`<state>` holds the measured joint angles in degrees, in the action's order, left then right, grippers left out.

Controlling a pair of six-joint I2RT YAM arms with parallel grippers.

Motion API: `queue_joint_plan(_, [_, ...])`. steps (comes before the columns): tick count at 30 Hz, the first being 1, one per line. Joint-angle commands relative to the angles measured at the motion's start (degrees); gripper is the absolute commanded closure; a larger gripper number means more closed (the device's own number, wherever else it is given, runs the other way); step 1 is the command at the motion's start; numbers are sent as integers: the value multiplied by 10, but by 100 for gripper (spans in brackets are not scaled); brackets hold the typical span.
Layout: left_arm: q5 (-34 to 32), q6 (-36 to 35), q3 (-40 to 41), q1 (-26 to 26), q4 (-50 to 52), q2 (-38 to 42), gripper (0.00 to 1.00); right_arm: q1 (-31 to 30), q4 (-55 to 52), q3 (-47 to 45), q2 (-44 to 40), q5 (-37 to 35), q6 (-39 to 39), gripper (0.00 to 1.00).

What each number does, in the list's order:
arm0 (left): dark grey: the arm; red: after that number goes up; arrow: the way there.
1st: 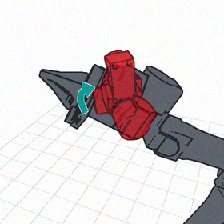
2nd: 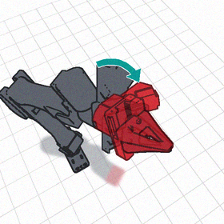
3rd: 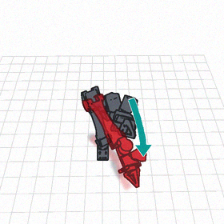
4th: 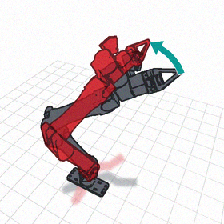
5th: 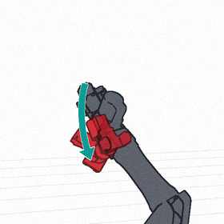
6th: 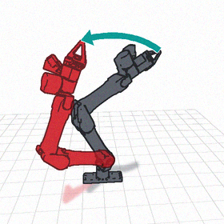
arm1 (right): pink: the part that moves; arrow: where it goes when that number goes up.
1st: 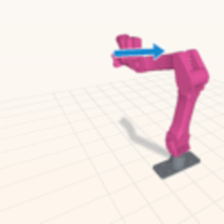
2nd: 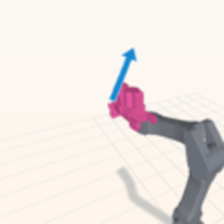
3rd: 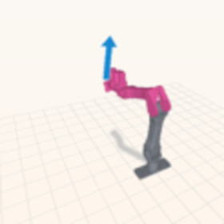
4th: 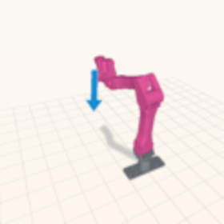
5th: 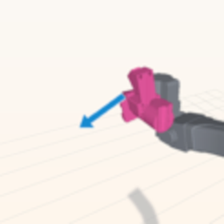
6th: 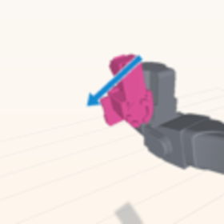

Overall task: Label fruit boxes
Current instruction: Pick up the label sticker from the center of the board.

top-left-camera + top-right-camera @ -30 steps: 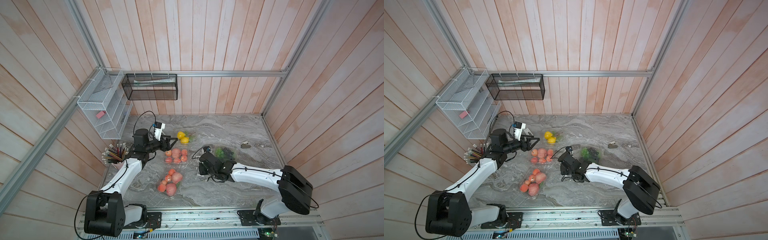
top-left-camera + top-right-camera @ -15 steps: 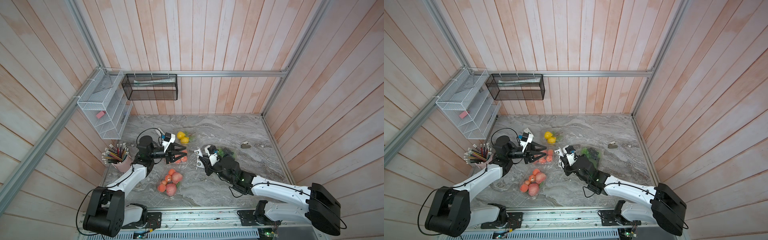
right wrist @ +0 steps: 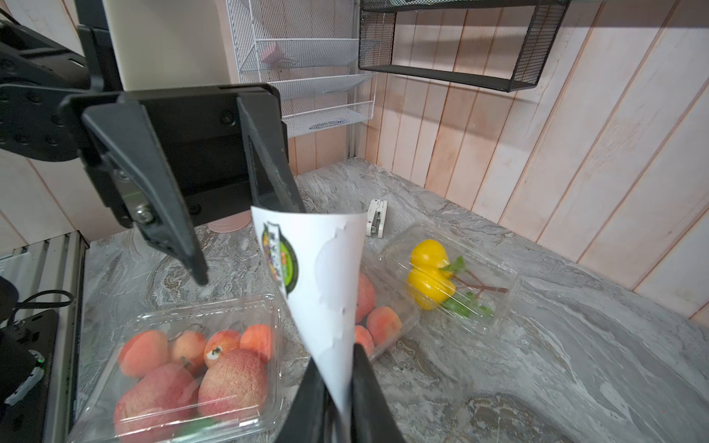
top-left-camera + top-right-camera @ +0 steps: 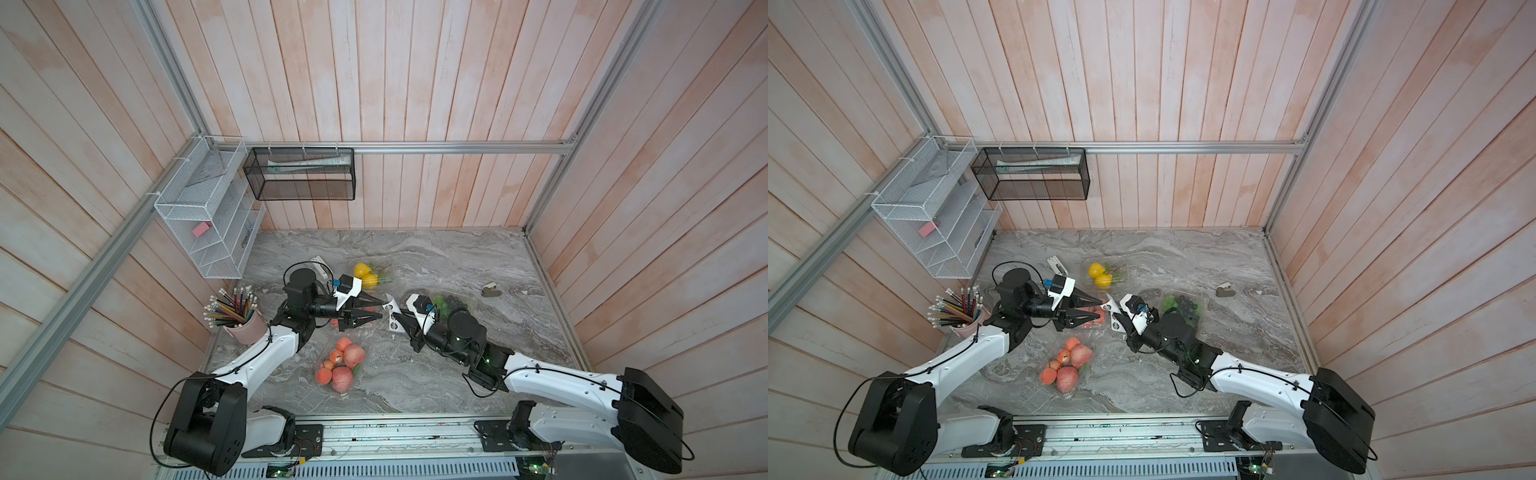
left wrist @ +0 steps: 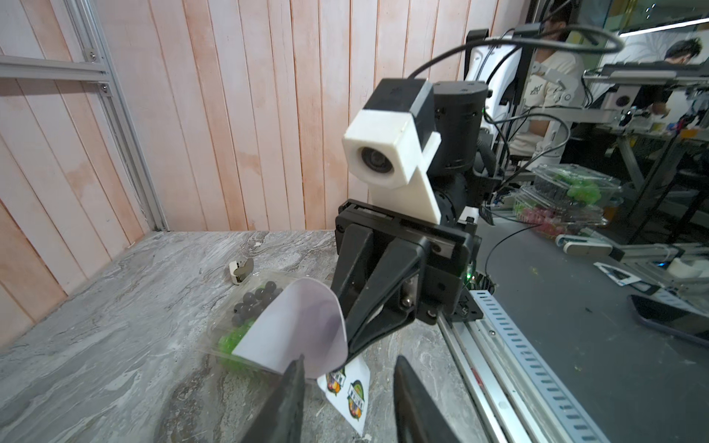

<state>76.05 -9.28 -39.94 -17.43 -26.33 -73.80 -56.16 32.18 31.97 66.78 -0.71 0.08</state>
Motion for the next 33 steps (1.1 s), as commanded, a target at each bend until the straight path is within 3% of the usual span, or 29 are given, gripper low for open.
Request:
queue_joint_plan(1, [-2, -18, -15, -5, 9, 2, 63, 3, 21, 2, 9, 20, 6, 86])
queue_joint_plan(17, [-11, 2, -12, -15, -4, 2, 90, 3, 17, 10, 22, 20, 3, 86])
queue_joint_plan(23, [-20, -2, -16, -15, 11, 1, 91, 3, 18, 9, 19, 20, 4, 86])
queue_joint_plan(26, [-27, -2, -17, -15, 16, 1, 100, 3, 19, 9, 17, 20, 6, 86])
queue_joint_plan(27, [-33, -4, -18, -16, 18, 2, 100, 3, 17, 8, 15, 21, 7, 84])
queue_joint_plan(29, [-49, -12, -22, -16, 37, 9, 100, 3, 2, 6, 4, 11, 18, 61])
queue_joint_plan(33, [-55, -95, -37, -16, 120, 14, 100, 25, -37, -9, -46, 14, 27, 48])
